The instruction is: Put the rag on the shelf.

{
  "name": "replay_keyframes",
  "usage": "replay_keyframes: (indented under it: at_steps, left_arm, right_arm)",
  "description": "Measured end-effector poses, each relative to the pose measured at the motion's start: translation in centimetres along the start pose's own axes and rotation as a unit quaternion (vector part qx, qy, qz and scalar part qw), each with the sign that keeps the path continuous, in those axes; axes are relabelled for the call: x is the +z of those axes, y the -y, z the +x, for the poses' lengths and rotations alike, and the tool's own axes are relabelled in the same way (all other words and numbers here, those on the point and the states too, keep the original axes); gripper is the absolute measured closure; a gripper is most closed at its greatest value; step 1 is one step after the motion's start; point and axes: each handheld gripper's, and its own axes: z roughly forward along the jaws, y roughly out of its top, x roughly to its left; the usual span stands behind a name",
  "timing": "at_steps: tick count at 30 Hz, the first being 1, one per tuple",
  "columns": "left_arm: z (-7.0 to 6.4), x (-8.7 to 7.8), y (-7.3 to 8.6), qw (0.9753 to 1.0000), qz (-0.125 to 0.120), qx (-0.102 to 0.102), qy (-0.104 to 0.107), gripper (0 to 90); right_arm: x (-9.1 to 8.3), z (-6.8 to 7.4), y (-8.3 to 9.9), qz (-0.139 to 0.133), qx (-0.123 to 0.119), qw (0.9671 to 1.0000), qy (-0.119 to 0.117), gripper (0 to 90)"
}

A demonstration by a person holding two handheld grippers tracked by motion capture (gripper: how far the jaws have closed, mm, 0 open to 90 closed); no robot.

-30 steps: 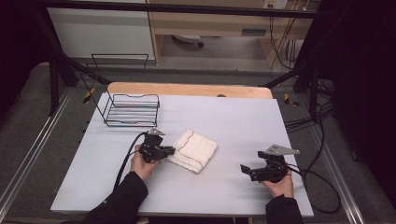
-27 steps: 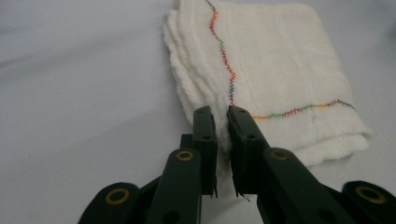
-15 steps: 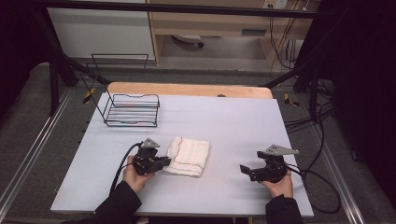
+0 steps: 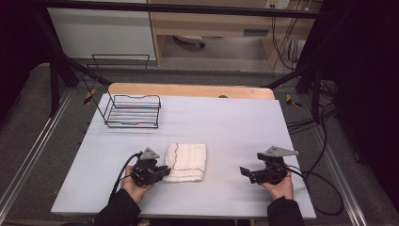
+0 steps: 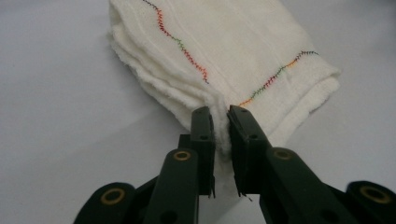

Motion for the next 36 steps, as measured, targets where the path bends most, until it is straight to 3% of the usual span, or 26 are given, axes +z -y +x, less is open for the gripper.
replay_keyframes:
  at_steps: [3, 5, 6, 8, 12, 15, 17, 24, 26, 28, 33, 36]
  left_arm:
    - [0.6, -0.3, -0.5, 1.0, -0.008, -0.001, 0.005, 70.0]
    - [1.1, -0.8, -1.2, 0.9996, -0.021, 0.014, -0.009, 59.8]
    - [1.5, -0.9, -1.7, 0.9993, -0.027, 0.019, -0.015, 50.3]
    - [2.5, -0.9, -3.0, 0.999, -0.029, 0.023, -0.025, 46.6]
    - [4.1, 0.5, -5.4, 0.9991, -0.019, 0.025, -0.026, 37.1]
    - [4.7, 2.1, -6.5, 0.9982, -0.012, 0.039, -0.044, 35.1]
    - [5.0, 3.1, -6.9, 0.9981, -0.004, 0.039, -0.048, 35.5]
    - [5.8, 5.4, -6.6, 0.999, 0.027, 0.029, -0.023, 48.3]
    - [6.0, 5.4, -6.6, 0.9994, 0.026, 0.02, -0.01, 51.8]
    - [5.9, 5.4, -6.6, 0.9995, 0.029, 0.015, 0.003, 61.8]
    - [5.8, 4.8, -6.5, 0.9993, 0.035, 0.014, 0.002, 79.1]
    - [5.7, 3.9, -6.1, 0.9993, 0.03, 0.019, -0.01, 81.9]
  right_arm:
    - [0.0, 0.0, 0.0, -0.001, 0.0, 1.0, 0.0, 0.8]
    - [0.0, 0.0, 0.0, -0.001, 0.0, 1.0, 0.0, 0.8]
    - [0.0, 0.0, 0.0, 0.0, -0.001, 1.0, 0.0, 0.8]
    - [0.0, 0.0, 0.0, -0.001, -0.001, 1.0, 0.0, 0.8]
    - [0.1, 0.0, 0.0, 0.0, 0.0, 1.0, 0.0, 0.7]
    - [0.0, 0.0, 0.0, -0.001, 0.0, 1.0, 0.0, 0.7]
    - [0.0, 0.0, 0.0, -0.002, 0.0, 1.0, 0.0, 0.7]
    - [0.0, -0.1, 0.0, -0.003, -0.003, 1.0, 0.001, 0.6]
    - [0.0, -0.1, 0.0, -0.003, -0.003, 1.0, 0.001, 0.6]
    - [0.0, 0.0, 0.0, -0.002, -0.002, 1.0, 0.0, 0.6]
    - [0.0, 0.0, 0.0, -0.002, -0.002, 1.0, -0.001, 0.7]
    - [0.0, 0.0, 0.0, -0.003, -0.002, 1.0, -0.001, 0.8]
